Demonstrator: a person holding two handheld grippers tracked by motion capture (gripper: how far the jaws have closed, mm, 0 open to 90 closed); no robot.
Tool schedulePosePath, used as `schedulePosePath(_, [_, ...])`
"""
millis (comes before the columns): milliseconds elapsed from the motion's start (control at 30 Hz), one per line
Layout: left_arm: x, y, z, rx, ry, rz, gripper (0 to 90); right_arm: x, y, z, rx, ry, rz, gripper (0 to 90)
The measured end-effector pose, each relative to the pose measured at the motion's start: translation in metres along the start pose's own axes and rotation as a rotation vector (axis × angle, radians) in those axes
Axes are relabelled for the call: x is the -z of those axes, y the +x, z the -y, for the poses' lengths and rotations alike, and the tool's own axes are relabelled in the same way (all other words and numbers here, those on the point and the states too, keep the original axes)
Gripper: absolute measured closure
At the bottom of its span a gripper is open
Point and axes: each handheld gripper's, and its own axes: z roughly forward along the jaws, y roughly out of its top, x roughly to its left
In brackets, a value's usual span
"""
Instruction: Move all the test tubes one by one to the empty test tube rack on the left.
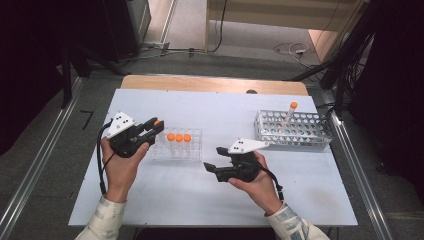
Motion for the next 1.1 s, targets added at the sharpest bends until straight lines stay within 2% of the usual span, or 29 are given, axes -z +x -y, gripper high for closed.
schedulePosePath(333, [-0.008, -0.004, 0.016, -0.008, 0.034, -0.018, 69.8, 0.002, 0.000, 0.000, 0.003, -0.002, 0.001, 30.5])
schedulePosePath(733, [-0.007, -0.003, 0.023, 0.013, 0.047, -0.016, 68.8, 0.001, 0.000, 0.001, 0.005, -0.002, 0.001, 30.5])
schedulePosePath(967, [-0.003, -0.002, 0.020, 0.043, 0.028, -0.001, 61.5, 0.003, -0.002, 0.000, 0.000, -0.009, 0.008, 30.4])
schedulePosePath(1100, [0.000, -0.001, 0.019, 0.079, 0.003, 0.020, 50.4, 0.006, -0.006, 0.000, -0.005, -0.015, 0.035, 30.2])
